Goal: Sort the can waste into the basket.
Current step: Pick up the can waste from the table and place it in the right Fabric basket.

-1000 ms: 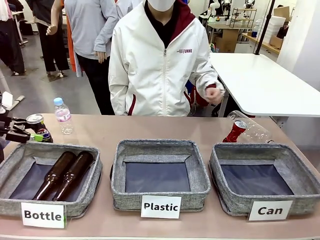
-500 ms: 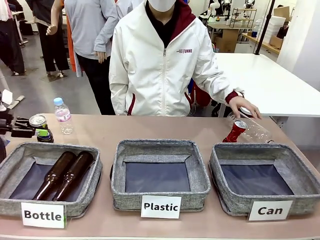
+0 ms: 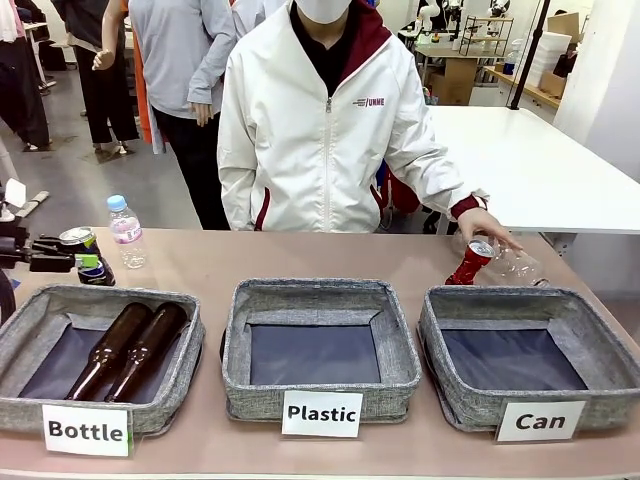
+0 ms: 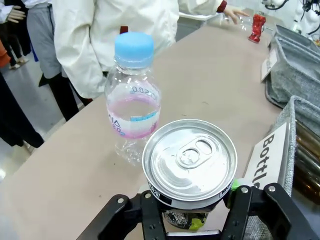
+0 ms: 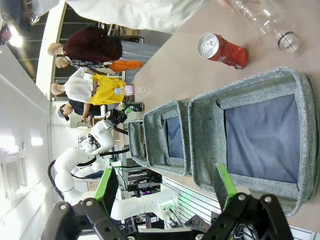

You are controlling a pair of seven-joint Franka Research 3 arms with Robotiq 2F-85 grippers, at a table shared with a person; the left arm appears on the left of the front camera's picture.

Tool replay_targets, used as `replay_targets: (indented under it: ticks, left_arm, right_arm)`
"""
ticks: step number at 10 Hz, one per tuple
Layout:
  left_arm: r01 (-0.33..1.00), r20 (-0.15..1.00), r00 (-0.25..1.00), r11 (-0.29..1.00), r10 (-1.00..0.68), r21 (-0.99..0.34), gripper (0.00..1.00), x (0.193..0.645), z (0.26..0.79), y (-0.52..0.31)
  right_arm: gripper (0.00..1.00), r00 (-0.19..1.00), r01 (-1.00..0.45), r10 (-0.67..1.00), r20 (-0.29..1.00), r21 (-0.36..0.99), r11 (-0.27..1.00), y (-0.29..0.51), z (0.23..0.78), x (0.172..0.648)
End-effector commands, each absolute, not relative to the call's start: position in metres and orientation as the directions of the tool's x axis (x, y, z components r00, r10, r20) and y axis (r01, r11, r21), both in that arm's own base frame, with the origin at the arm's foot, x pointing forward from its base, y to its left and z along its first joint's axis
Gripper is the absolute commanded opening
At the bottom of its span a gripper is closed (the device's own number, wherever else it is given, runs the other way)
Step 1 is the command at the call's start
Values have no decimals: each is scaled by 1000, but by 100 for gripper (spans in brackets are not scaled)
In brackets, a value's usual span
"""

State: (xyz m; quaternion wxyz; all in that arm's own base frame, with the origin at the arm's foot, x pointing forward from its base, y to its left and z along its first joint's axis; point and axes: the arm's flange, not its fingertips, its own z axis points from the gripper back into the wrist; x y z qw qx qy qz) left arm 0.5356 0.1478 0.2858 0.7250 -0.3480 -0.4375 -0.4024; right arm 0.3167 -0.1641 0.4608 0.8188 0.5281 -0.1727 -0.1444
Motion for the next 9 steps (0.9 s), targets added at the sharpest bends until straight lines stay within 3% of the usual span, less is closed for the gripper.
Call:
replay_targets:
  ticks: [1,4,6,7,9]
  left_arm:
    - [876,934,274,460,-229,-144,0,536,300,156]
    - [872,960,188,485,-207,-66,0,501,371,202]
    - [874,986,112,485,-124,-38,0,446,446,234]
    - [927,988,143,358,-62,-112,0,412,472,236]
    - [967,958,248,93,-141,-237,0,350,486,217]
  right_arm:
    - [100,895,22,-419,154,921,388,-165,462,319]
    - [100,895,22,-419,154,921,388,-165,462,319]
    - [100,895,22,-419,154,921,388,-165,462,319]
    - [100,895,22,-419,154,921,388,-165,462,319]
    - [100,895,22,-419,154,921,388,-165,462,319]
